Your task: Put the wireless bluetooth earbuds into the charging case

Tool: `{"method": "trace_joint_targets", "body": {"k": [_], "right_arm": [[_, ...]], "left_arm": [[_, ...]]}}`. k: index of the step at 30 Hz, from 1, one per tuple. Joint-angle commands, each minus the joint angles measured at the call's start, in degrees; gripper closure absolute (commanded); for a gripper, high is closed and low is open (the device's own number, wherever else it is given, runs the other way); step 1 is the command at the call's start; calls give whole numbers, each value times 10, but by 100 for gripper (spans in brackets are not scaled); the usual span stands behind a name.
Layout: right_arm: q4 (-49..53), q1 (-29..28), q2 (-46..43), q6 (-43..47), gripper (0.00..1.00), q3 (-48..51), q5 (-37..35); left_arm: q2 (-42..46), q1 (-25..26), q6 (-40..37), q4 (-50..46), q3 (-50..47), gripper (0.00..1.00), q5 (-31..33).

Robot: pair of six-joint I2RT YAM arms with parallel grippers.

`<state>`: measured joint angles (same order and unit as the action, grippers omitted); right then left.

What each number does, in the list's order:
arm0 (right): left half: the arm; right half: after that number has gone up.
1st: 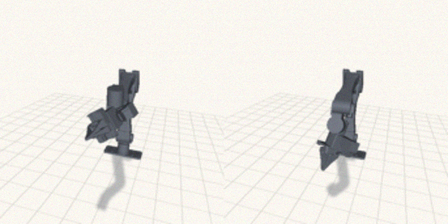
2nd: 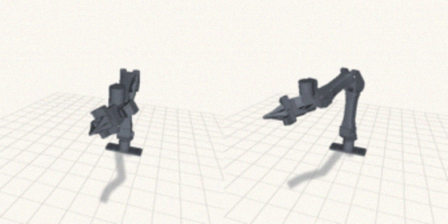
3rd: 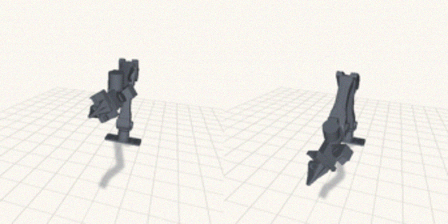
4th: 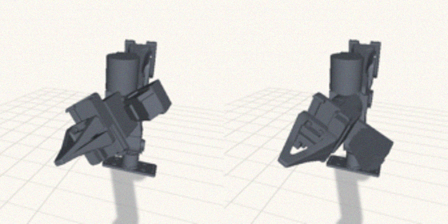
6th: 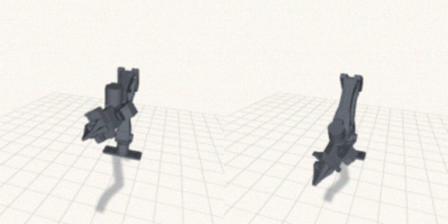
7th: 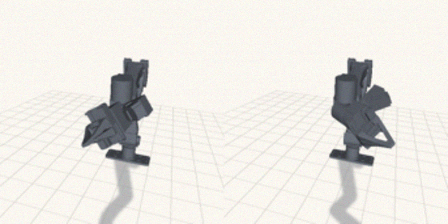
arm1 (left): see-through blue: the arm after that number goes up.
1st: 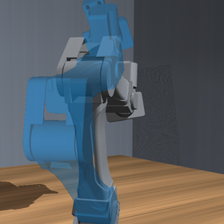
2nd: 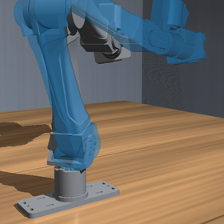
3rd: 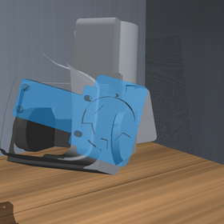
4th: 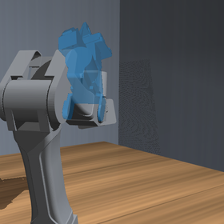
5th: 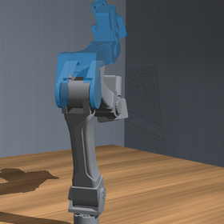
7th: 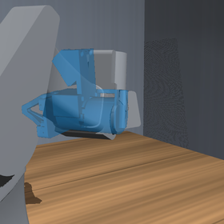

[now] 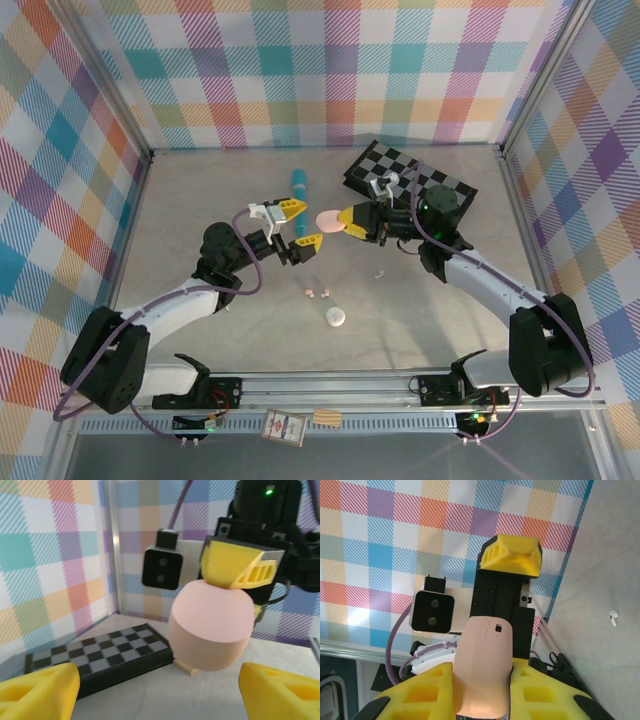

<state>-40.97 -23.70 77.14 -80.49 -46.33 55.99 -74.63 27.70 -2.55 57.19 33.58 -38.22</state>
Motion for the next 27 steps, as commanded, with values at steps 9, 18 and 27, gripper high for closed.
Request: {"method": "trace_joint_targets", "body": {"k": [9, 18, 27], "right_arm": [[-55, -20, -10, -48, 100, -15, -20], [-58, -26, 7, -55, 100, -23, -21], [-79, -29, 11, -69, 100, -22, -24]], "left_arm": [[-54, 17, 26, 141, 28, 27, -95], [-65, 18, 37, 161, 38, 43, -110], [-73, 18, 36, 158, 47, 46, -130]]}}
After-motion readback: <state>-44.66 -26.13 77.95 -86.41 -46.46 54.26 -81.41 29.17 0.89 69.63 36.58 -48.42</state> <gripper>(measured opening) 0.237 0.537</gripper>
